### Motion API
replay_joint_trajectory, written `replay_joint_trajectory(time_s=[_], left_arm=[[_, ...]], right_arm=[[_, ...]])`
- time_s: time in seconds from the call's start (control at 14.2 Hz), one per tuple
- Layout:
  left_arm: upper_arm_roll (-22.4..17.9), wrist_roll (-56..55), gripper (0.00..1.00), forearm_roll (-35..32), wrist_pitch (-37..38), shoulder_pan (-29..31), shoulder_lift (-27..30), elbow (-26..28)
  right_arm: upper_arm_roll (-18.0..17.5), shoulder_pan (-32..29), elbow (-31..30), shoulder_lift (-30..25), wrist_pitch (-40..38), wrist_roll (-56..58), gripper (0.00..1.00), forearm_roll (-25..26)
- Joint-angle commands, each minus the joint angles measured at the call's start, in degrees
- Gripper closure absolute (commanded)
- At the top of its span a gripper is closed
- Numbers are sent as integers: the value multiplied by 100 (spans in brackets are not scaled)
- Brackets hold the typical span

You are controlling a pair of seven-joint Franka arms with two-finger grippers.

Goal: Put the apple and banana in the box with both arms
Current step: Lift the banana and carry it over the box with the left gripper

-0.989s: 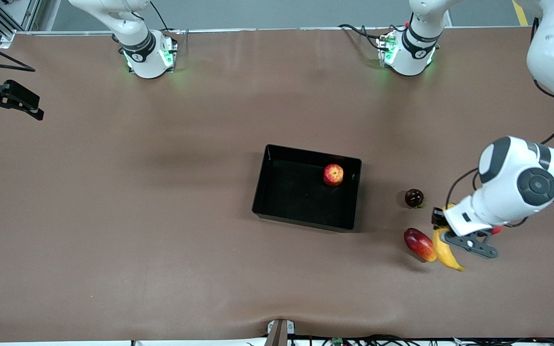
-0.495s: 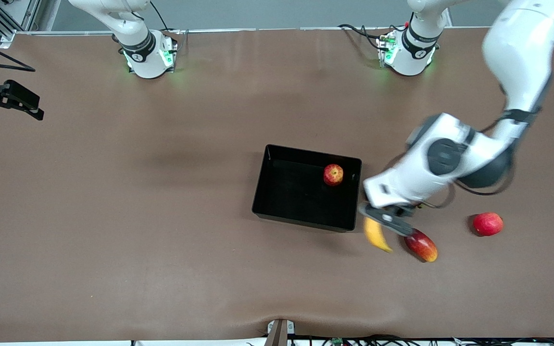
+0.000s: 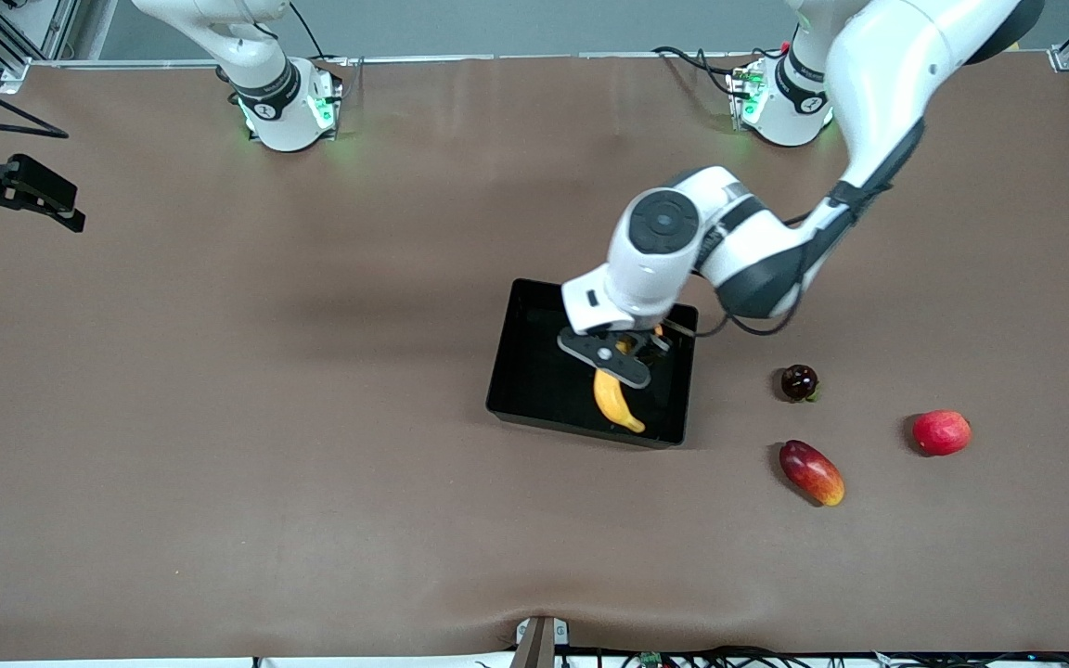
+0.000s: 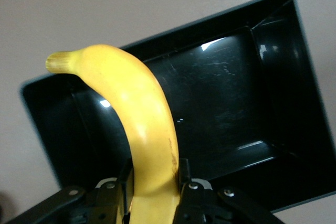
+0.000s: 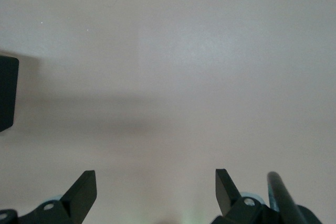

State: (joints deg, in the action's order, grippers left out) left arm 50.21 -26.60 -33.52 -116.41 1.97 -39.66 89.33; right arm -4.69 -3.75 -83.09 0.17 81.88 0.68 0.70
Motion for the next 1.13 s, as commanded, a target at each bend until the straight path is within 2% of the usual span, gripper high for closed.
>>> replay_joint_trajectory(time_s=[0.0, 0.35, 0.64, 0.78, 1.06], left_arm=[[-3, -494, 100, -234, -39, -126, -24, 136], [-3, -1294, 100, -594, -662, -259, -59, 646], [-55, -1365, 100, -779, -962, -390, -269, 639], [-274, -1374, 100, -779, -1147, -609, -340, 630], [-1083, -1515, 100, -779, -1507, -1330, -410, 603]], right_arm=[[-58, -100, 74, 9, -76, 82, 0, -62], [-49, -100, 74, 10, -76, 82, 0, -62], [-58, -100, 74, 10, -76, 82, 0, -62], [-49, -100, 74, 10, -76, 82, 0, -62], [-49, -108, 65, 10, -85, 90, 0, -62]])
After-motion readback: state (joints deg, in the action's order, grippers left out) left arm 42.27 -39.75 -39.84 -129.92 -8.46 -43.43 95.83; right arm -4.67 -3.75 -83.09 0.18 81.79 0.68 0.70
